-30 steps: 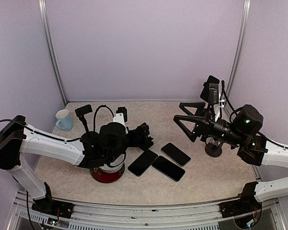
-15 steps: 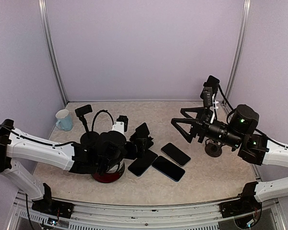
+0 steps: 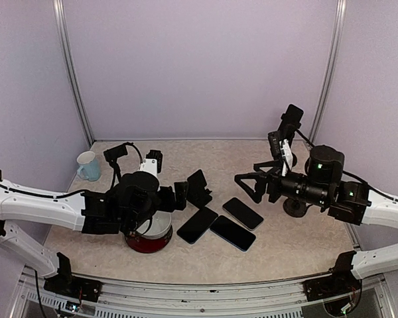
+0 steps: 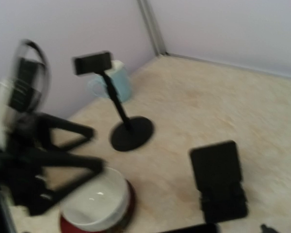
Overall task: Place the phone on the phone stand
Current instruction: Pick up the phone at the center of the board.
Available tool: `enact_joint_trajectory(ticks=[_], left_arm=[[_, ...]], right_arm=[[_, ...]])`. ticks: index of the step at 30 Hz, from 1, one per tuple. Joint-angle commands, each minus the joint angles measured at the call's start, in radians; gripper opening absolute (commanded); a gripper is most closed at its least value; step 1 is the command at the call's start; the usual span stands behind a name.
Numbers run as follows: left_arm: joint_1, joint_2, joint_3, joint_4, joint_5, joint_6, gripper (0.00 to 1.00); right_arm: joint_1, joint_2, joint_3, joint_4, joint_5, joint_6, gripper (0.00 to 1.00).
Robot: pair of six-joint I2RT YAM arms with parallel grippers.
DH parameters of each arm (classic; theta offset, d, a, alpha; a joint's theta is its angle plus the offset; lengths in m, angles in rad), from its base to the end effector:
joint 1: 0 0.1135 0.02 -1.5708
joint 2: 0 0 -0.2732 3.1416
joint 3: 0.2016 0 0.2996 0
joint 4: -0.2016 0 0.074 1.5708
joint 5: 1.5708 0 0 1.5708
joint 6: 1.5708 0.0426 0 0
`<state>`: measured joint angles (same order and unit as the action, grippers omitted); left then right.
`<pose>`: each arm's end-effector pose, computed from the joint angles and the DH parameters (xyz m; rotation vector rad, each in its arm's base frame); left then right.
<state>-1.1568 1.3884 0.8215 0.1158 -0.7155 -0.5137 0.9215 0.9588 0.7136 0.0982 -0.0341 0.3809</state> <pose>0.1647 -0.3054 0.2289 0.1759 1.9184 -0.4011 0.1667 0.2221 0.3070 -0.5122 1.7482 0.9773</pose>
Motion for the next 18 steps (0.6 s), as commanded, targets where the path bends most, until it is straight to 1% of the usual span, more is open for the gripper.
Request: enact_joint_trajectory(ticks=[1, 4, 9, 13, 18], left_arm=[[0.006, -0.031, -0.005, -0.008, -0.002, 0.017, 0.99], [0.006, -0.025, -0.029, -0.009, 0.008, -0.014, 0.99], [0.002, -0.049, -0.064, 0.003, 0.016, -0.043, 0.99], [-0.001, -0.084, -0.086, 0.003, 0.014, -0.050, 0.99], [-0.003, -0.136, -0.120, 0.004, 0.015, -0.065, 0.99]], right_arm=[[0.012, 0.068, 0.086, -0.176, 0.116, -0.015, 1.00], [0.012, 0.145, 0.130, -0.283, 0.141, -0.033, 1.00], [0.013, 0.286, 0.194, -0.395, 0.137, -0.066, 1.00], [0.012, 0.372, 0.216, -0.448, 0.181, -0.084, 1.00], [0.012, 0.462, 0.229, -0.475, 0.207, -0.122, 1.00]])
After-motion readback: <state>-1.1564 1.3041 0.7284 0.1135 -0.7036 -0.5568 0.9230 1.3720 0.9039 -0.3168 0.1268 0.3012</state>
